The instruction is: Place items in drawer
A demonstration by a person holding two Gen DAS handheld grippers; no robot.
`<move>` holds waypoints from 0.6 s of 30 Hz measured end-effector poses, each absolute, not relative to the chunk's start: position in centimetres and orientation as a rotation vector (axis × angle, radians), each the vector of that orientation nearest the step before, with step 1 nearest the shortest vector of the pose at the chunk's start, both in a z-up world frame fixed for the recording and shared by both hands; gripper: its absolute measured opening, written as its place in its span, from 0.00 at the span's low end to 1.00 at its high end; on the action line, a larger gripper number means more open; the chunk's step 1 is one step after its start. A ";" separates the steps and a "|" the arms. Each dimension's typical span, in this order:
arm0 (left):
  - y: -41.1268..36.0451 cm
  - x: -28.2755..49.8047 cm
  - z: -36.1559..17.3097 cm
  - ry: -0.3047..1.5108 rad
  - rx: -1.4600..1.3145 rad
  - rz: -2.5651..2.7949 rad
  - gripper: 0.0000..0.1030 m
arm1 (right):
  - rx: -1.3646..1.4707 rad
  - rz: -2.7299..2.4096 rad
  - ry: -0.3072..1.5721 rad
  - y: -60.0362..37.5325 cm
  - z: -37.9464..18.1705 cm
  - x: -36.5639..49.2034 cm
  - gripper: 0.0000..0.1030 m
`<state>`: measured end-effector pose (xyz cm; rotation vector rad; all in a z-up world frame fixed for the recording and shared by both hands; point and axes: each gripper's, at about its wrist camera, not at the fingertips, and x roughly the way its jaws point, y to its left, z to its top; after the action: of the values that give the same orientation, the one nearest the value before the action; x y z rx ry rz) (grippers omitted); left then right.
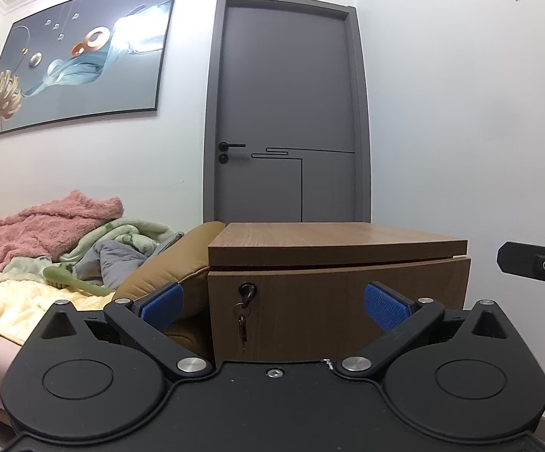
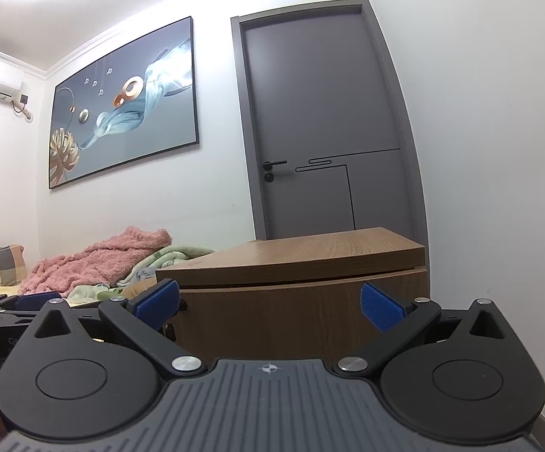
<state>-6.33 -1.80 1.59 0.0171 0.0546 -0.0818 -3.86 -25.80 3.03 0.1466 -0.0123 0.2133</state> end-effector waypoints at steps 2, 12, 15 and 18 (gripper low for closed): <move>-1.8 -6.3 1.6 0.056 0.020 -0.081 0.99 | 0.145 0.207 -0.013 -25.8 3.0 -3.8 1.00; -1.8 -6.2 1.6 0.052 0.023 -0.077 0.99 | 0.137 0.190 -0.005 -25.7 3.1 -4.0 1.00; -1.7 -6.2 1.6 0.052 0.022 -0.075 0.99 | 0.140 0.186 -0.002 -25.7 3.1 -4.0 1.00; -1.7 -6.1 1.6 0.055 0.021 -0.073 0.99 | 0.139 0.180 0.002 -25.6 3.1 -3.9 1.00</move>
<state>-6.11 -1.72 1.55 0.0210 0.0549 -0.0727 -3.94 -25.57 3.10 0.1394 0.0024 0.1798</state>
